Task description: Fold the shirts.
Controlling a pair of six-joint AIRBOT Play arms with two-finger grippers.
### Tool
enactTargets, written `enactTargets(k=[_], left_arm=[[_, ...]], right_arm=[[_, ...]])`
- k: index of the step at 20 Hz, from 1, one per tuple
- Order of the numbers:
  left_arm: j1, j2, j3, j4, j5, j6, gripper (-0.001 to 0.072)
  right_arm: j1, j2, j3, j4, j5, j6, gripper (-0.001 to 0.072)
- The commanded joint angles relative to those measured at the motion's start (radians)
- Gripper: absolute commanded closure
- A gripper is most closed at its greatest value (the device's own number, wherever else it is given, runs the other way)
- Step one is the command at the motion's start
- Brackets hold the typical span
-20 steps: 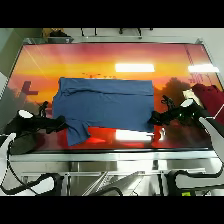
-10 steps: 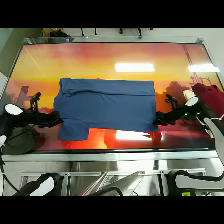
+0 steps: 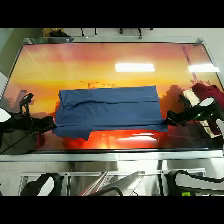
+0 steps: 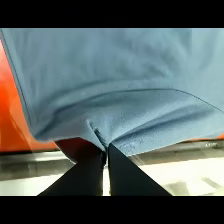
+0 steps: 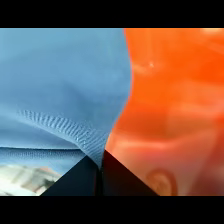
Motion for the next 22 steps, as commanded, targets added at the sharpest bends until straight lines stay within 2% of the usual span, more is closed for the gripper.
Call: enactTargets(k=[1,5,11,14,15,16,17,18,20,22], left_arm=[[-0.002,0.003,0.077,-0.029,0.076,0.007,0.0693],[-0.071,-0.215,0.31,-0.039,0.126,0.01,0.0693],[-0.175,-0.603,0.617,-0.033,0.21,0.011,0.0692],[-0.179,-0.764,0.734,-0.031,0.217,0.011,0.0692],[-0.179,-0.811,0.767,-0.032,0.211,0.011,0.0692],[-0.179,-0.847,0.794,-0.032,0.207,0.011,0.0689],[-0.178,-0.883,0.835,-0.032,0.188,0.011,0.0487],[-0.178,-0.91,0.878,-0.034,0.177,0.01,0.0037],[-0.178,-0.933,0.961,-0.034,0.159,-0.001,0.0017],[-0.178,-0.932,1.038,-0.034,0.147,-0.004,0.0018]], right_arm=[[-0.004,0.006,0.061,0.153,-0.055,-0.073,0.0693],[0.075,-0.058,0.216,0.179,-0.201,-0.089,0.0693],[0.183,-0.324,0.438,0.178,-0.389,-0.09,0.0693],[0.189,-0.431,0.488,0.179,-0.458,-0.134,0.0692],[0.189,-0.446,0.493,0.179,-0.47,-0.135,0.0678],[0.189,-0.45,0.494,0.179,-0.472,-0.144,0.0527],[0.186,-0.445,0.501,0.178,-0.46,-0.155,0.0344],[0.177,-0.435,0.513,0.166,-0.442,-0.164,0.0274],[0.143,-0.419,0.547,0.113,-0.42,-0.161,0.027],[0.098,-0.426,0.558,0.126,-0.395,-0.137,0.0269]])
